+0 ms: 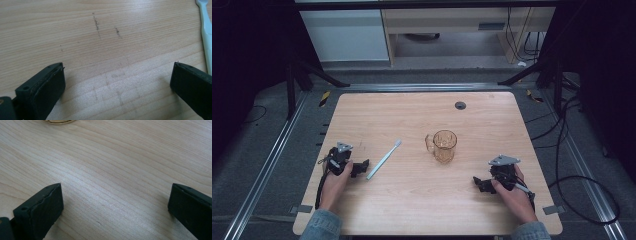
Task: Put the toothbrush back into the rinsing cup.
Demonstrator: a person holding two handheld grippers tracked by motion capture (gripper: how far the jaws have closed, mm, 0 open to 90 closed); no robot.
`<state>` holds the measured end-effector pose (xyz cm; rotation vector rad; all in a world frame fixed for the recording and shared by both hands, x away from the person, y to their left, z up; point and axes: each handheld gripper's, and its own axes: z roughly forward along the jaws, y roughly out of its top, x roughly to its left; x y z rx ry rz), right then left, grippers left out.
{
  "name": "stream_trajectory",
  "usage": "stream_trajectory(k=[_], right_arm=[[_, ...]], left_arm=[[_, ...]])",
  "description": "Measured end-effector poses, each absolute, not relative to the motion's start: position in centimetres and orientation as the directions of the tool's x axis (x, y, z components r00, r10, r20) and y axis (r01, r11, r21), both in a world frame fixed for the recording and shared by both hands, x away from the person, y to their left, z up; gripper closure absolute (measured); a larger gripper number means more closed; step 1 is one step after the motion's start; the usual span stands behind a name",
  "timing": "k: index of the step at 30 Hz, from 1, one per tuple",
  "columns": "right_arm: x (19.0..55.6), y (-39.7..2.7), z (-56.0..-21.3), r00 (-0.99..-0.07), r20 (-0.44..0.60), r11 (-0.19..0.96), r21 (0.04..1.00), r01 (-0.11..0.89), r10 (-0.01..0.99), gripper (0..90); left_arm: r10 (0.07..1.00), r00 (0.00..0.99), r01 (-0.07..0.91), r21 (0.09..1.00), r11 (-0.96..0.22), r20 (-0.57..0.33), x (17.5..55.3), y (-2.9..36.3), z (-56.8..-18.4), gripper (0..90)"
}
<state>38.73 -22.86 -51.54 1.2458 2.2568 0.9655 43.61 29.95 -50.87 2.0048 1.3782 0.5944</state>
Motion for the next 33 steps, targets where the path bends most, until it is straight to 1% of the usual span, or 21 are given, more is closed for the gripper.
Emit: stream_trajectory(k=[1,2,4,5,8,9,11,16,17,20,21,22,23,25,26,31,32,33], right_arm=[[38.7,-22.9,-51.5,-0.531,-0.005,0.369,0.725,0.581,0.847,0.4],[38.7,-22.9,-51.5,-0.531,-0.005,0.369,0.725,0.581,0.847,0.4],[38.7,-22.9,-51.5,-0.531,-0.006,0.369,0.725,0.581,0.847,0.4],[38.7,-22.9,-51.5,-0.531,-0.006,0.369,0.725,0.581,0.847,0.4],[38.7,-22.9,-51.5,-0.531,-0.006,0.369,0.725,0.581,0.847,0.4],[38.7,-22.9,-51.5,-0.532,-0.007,0.37,0.725,0.581,0.847,0.4],[38.7,-22.9,-51.5,-0.531,-0.006,0.37,0.725,0.581,0.847,0.4],[38.7,-22.9,-51.5,-0.531,-0.005,0.369,0.725,0.582,0.847,0.4],[38.7,-22.9,-51.5,-0.531,-0.005,0.369,0.725,0.582,0.847,0.4],[38.7,-22.9,-51.5,-0.531,-0.005,0.369,0.725,0.582,0.847,0.4],[38.7,-22.9,-51.5,-0.531,-0.005,0.369,0.725,0.582,0.847,0.4],[38.7,-22.9,-51.5,-0.531,-0.005,0.369,0.725,0.582,0.847,0.4],[38.7,-22.9,-51.5,-0.53,-0.006,0.369,0.725,0.582,0.848,0.4],[38.7,-22.9,-51.5,-0.531,-0.006,0.369,0.725,0.582,0.847,0.4],[38.7,-22.9,-51.5,-0.532,-0.007,0.371,0.725,0.58,0.847,0.4],[38.7,-22.9,-51.5,-0.533,-0.007,0.371,0.725,0.58,0.846,0.4],[38.7,-22.9,-51.5,-0.533,-0.007,0.371,0.725,0.58,0.846,0.4],[38.7,-22.9,-51.5,-0.532,-0.007,0.371,0.725,0.58,0.847,0.4]], left_arm=[[0.936,0.352,0.653,0.712,-0.258,0.015,43.6,30.0,-50.9,1.1],[0.932,0.364,0.649,0.717,-0.256,0.004,43.5,30.0,-50.7,4.2],[0.926,0.378,0.64,0.725,-0.256,-0.006,43.3,30.1,-50.1,2.4],[0.931,0.365,0.639,0.728,-0.25,0.0,42.8,30.1,-49.4,3.2],[0.928,0.373,0.647,0.717,-0.26,0.001,42.4,30.0,-48.7,3.6],[0.924,0.383,0.651,0.713,-0.26,-0.013,41.9,30.0,-47.9,4.0],[0.92,0.39,0.659,0.706,-0.261,-0.025,41.7,30.0,-47.6,4.1],[0.906,0.422,0.709,0.629,-0.318,-0.018,41.7,29.5,-45.6,7.6],[0.906,0.422,0.709,0.629,-0.318,-0.018,41.7,29.5,-45.6,8.4],[0.906,0.423,0.744,0.584,-0.324,-0.036,41.9,29.3,-45.0,10.6],[0.906,0.422,0.758,0.554,-0.345,-0.014,42.1,29.0,-44.6,11.3],[0.906,0.422,0.758,0.554,-0.345,-0.014,42.1,29.0,-44.6,12.1],[0.911,0.413,0.778,0.527,-0.343,-0.017,42.4,28.8,-44.2,12.2],[0.909,0.417,0.782,0.516,-0.349,-0.017,42.5,28.6,-44.1,14.5],[0.899,0.437,0.783,0.494,-0.377,-0.008,42.8,28.1,-43.7,14.7],[0.886,0.464,0.777,0.477,-0.411,0.008,43.4,27.2,-42.9,22.0],[0.881,0.472,0.773,0.474,-0.421,0.013,43.6,27.0,-42.7,22.0],[0.874,0.486,0.772,0.464,-0.433,0.007,43.8,26.6,-42.5,24.7]])
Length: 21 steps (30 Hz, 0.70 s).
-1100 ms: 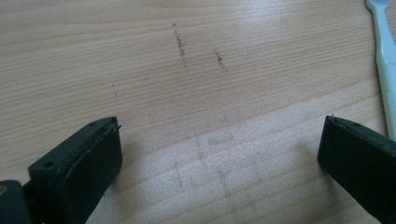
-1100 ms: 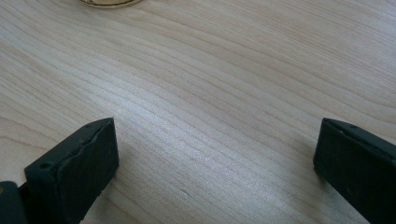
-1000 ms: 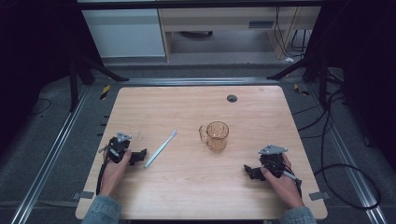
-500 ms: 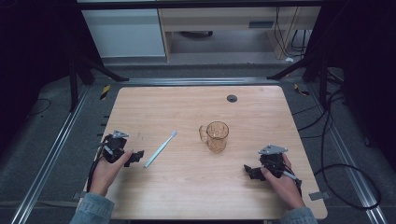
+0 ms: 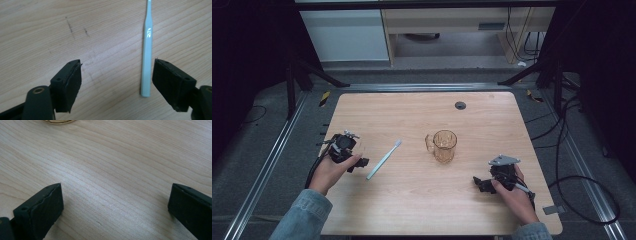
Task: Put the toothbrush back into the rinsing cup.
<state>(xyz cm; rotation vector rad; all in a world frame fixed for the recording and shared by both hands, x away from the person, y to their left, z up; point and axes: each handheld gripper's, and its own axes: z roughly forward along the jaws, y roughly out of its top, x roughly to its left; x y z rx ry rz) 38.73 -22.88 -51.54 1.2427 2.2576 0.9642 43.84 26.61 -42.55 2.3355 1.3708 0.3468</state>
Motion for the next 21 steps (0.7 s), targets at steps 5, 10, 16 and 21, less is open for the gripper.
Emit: stream_trajectory(k=[5,10,16,21], right_arm=[[38.7,-22.9,-51.5,-0.533,-0.006,0.37,0.725,0.58,0.846,0.4],[38.7,-22.9,-51.5,-0.531,-0.005,0.369,0.725,0.582,0.847,0.4],[38.7,-22.9,-51.5,-0.531,-0.006,0.37,0.725,0.582,0.847,0.4],[38.7,-22.9,-51.5,-0.531,-0.005,0.369,0.725,0.582,0.847,0.4]], left_arm=[[0.841,0.541,0.761,0.424,-0.491,0.003,44.6,25.4,-42.4,34.2],[0.817,0.576,0.752,0.384,-0.536,0.013,45.2,24.2,-42.4,37.8],[0.789,0.614,0.744,0.317,-0.587,0.021,46.7,22.4,-42.4,41.9],[0.779,0.626,0.739,0.303,-0.601,0.017,47.3,21.6,-42.3,44.6]])
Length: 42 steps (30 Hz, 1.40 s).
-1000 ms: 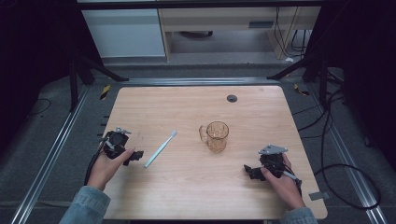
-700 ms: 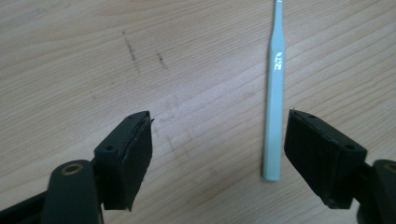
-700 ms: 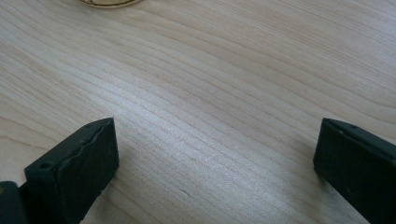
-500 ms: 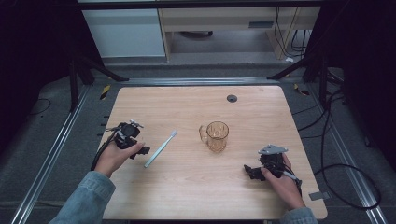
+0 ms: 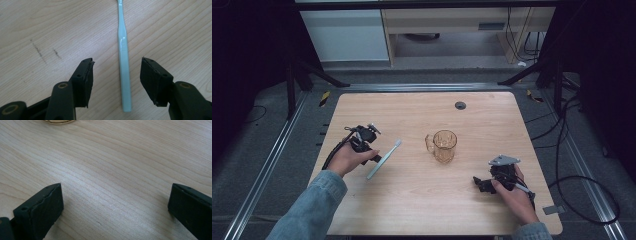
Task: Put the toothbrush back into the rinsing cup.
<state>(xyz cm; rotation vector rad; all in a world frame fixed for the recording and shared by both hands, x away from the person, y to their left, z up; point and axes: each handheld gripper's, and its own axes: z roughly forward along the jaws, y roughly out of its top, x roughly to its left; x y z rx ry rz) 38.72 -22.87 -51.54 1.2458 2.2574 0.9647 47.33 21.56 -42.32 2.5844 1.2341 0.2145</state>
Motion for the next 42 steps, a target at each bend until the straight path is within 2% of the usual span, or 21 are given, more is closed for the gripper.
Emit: stream_trajectory(k=[9,25,42], right_arm=[[38.7,-22.9,-51.5,-0.532,-0.004,0.369,0.725,0.582,0.847,0.4],[38.7,-22.9,-51.5,-0.531,-0.005,0.369,0.725,0.582,0.847,0.4],[38.7,-22.9,-51.5,-0.535,-0.008,0.374,0.724,0.58,0.845,0.4]], left_arm=[[0.753,0.658,0.725,0.249,-0.642,0.023,48.3,19.5,-42.6,50.6],[0.745,0.665,0.736,0.13,-0.665,0.047,50.9,17.1,-45.5,60.6],[0.748,0.662,0.743,0.091,-0.663,0.043,52.1,16.6,-45.9,68.3]])
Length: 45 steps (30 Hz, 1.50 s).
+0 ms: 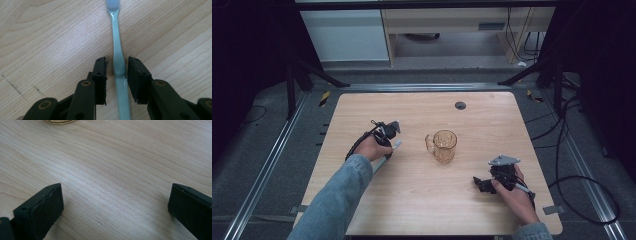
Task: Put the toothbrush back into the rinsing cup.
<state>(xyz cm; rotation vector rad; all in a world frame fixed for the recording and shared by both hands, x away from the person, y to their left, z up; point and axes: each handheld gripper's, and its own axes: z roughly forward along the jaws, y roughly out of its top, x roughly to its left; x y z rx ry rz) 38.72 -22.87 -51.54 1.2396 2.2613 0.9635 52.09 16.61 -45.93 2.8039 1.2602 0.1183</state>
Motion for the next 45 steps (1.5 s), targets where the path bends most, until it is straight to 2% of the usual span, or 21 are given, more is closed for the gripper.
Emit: stream_trajectory(k=[19,25,34,40,45], right_arm=[[38.7,-22.8,-51.5,-0.537,-0.006,0.374,0.725,0.579,0.844,0.4],[38.7,-22.8,-51.5,-0.538,-0.006,0.375,0.724,0.579,0.843,0.4],[38.7,-22.8,-51.5,-0.537,-0.006,0.374,0.724,0.58,0.844,0.4],[38.7,-22.8,-51.5,-0.536,-0.005,0.373,0.724,0.58,0.844,0.4],[39.0,-23.0,-51.5,-0.493,-0.003,0.343,0.723,0.6,0.87,0.3]], left_arm=[[0.741,0.67,0.737,0.081,-0.671,0.034,52.3,16.3,-46.1,78.3],[0.75,0.66,0.74,0.147,-0.656,0.026,52.1,16.5,-44.9,78.5],[0.743,0.669,0.697,0.321,-0.641,0.029,51.3,16.5,-41.9,78.6],[0.741,0.67,0.676,0.385,-0.628,0.033,51.4,16.3,-40.7,78.7],[0.755,0.655,0.671,0.44,-0.597,0.026,51.4,16.6,-40.3,78.7]])
